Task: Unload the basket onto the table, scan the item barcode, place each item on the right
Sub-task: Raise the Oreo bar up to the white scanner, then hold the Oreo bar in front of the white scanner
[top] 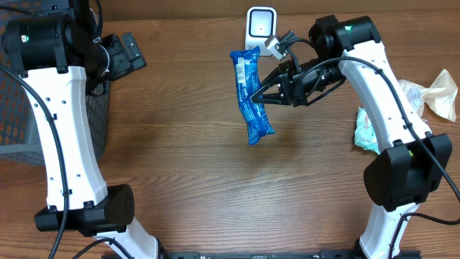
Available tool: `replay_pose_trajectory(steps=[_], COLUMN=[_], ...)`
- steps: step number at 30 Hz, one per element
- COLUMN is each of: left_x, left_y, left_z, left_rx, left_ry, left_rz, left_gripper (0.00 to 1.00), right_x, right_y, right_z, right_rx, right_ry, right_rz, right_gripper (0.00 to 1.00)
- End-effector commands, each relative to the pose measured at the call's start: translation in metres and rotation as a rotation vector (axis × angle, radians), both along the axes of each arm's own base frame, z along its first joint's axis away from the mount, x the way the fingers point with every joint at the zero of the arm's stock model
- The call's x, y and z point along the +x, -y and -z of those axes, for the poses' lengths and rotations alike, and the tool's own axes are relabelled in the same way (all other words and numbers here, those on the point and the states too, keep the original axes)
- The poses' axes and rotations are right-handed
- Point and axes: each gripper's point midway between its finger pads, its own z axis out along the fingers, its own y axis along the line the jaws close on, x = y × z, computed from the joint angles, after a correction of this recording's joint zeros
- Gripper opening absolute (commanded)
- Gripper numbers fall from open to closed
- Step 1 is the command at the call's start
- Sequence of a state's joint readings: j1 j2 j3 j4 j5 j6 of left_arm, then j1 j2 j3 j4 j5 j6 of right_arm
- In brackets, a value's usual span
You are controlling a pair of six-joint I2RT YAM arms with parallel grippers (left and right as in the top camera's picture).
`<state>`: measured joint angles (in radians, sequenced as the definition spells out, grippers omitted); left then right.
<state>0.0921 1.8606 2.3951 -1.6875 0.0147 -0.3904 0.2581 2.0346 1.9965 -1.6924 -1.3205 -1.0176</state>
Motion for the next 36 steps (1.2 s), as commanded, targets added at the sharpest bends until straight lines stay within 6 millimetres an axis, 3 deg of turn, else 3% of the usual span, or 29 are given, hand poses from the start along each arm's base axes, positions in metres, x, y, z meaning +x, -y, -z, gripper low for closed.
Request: replay_pose_trajectory(steps=[1, 4, 6, 10, 14, 23, 30, 36], left_x=[-0.006, -0.006, -0.006, -0.006, -0.006, -0.006, -0.006, -0.006], left_y=[0.001, 0.001, 0.001, 0.001, 0.001, 0.001, 0.001, 0.001], left_z=[-0.012, -0.012, -0.012, -0.012, -0.012, -0.012, -0.012, -0.012], left_rx=[0.006, 0.006, 0.006, 0.006, 0.006, 0.006, 0.006, 0.006], left_ry=[0.033, 0.033, 0.033, 0.033, 0.033, 0.033, 0.033, 0.033], left_rz=[0.009, 0.009, 0.009, 0.009, 0.009, 0.009, 0.009, 0.009], left_gripper=[1.0, 1.0, 1.0, 1.0, 1.0, 1.0, 1.0, 1.0], right_x=[-0.002, 0.012, 0.031, 0.096, 0.133, 0.181, 0.202, 0.214], right_y=[0.005, 0.008, 0.01, 0.027, 0.047, 0.087, 0.09, 0.089], right_z=[-0.034, -0.029, -0.012, 0.04, 0.062, 0.066, 0.056, 0.062], right_rx=[0.08, 0.036, -0.084, -0.48, -0.706, -1.011, -1.052, -1.157], right_ry=[0.064, 0.031, -0.007, -0.041, 0.044, 0.325, 0.477, 0.601], right_rz=[0.021, 0.063, 0.134, 0.492, 0.758, 1.127, 1.216, 1.228], right_gripper=[0.04, 0.04, 0.04, 0.04, 0.04, 0.04, 0.04, 0.03])
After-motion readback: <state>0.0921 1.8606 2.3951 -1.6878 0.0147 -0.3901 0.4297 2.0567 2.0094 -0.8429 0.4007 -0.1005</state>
